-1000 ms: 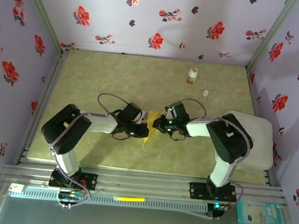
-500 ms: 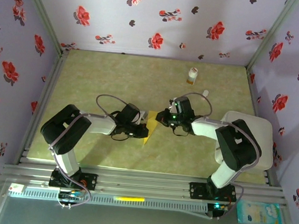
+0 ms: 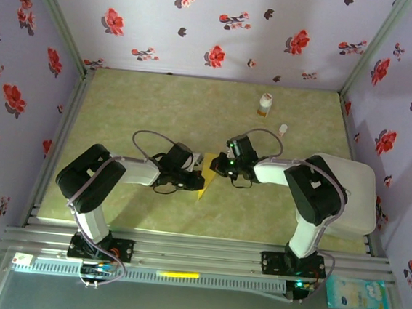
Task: Fold a paper plane with a square sheet of paper (pick it up from the middle)
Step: Fold the wing for the fifth time at the center of the table.
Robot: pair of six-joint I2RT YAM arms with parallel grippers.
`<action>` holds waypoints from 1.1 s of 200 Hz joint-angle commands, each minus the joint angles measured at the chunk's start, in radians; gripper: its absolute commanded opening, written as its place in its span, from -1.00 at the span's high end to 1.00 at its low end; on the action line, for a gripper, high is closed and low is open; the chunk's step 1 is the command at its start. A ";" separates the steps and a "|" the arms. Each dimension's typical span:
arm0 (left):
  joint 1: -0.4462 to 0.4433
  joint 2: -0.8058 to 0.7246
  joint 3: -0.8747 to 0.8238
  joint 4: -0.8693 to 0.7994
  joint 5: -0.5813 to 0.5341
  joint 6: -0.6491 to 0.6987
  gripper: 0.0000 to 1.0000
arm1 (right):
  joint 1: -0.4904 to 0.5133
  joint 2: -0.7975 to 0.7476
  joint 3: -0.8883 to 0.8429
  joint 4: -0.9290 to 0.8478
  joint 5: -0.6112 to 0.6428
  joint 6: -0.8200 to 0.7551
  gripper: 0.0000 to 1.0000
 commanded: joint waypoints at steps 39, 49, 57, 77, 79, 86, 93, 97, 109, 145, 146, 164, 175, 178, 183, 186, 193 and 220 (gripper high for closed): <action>-0.002 0.083 -0.051 -0.127 -0.030 0.041 1.00 | -0.048 0.010 -0.016 -0.044 0.112 0.028 0.93; -0.002 0.087 -0.051 -0.125 -0.025 0.041 1.00 | -0.057 0.011 -0.024 -0.043 0.112 0.035 0.93; -0.001 0.089 -0.052 -0.124 -0.021 0.041 1.00 | -0.063 0.008 -0.032 -0.034 0.109 0.038 0.93; -0.001 0.095 -0.054 -0.116 -0.013 0.039 1.00 | -0.079 0.007 -0.043 -0.028 0.112 0.048 0.93; -0.001 0.096 -0.055 -0.116 -0.012 0.039 1.00 | -0.081 0.007 -0.045 -0.025 0.111 0.049 0.93; -0.001 0.097 -0.054 -0.116 -0.011 0.039 1.00 | -0.086 0.006 -0.051 -0.014 0.109 0.054 0.93; -0.001 0.098 -0.055 -0.115 -0.009 0.039 1.00 | -0.090 0.002 -0.058 0.000 0.105 0.058 0.93; -0.001 0.098 -0.057 -0.114 -0.008 0.039 1.00 | -0.093 -0.001 -0.062 0.012 0.098 0.058 0.93; -0.001 0.099 -0.058 -0.111 -0.008 0.038 1.00 | -0.097 -0.012 -0.069 0.038 0.088 0.060 0.92; -0.001 0.098 -0.060 -0.110 -0.002 0.038 1.00 | -0.097 -0.063 -0.073 0.105 0.010 0.050 0.89; -0.001 0.098 -0.060 -0.110 -0.002 0.038 1.00 | -0.096 -0.067 -0.071 0.107 0.003 0.050 0.89; -0.001 0.097 -0.058 -0.109 0.000 0.038 1.00 | -0.080 -0.080 -0.057 0.112 -0.036 0.044 0.88; -0.001 0.097 -0.055 -0.108 0.001 0.038 1.00 | -0.065 -0.081 -0.046 0.101 -0.043 0.033 0.88; -0.002 0.097 -0.055 -0.108 0.001 0.037 1.00 | -0.060 -0.078 -0.043 0.093 -0.046 0.029 0.88; -0.001 0.097 -0.054 -0.108 0.001 0.036 1.00 | -0.051 -0.072 -0.032 0.078 -0.049 0.023 0.88; -0.001 0.097 -0.054 -0.107 0.001 0.036 1.00 | -0.046 -0.068 -0.025 0.070 -0.050 0.020 0.88; -0.001 0.097 -0.053 -0.107 0.000 0.036 1.00 | -0.032 -0.054 -0.015 0.061 -0.049 0.017 0.88; -0.001 0.097 -0.051 -0.106 0.002 0.035 1.00 | 0.013 -0.002 -0.002 0.069 -0.035 0.027 0.86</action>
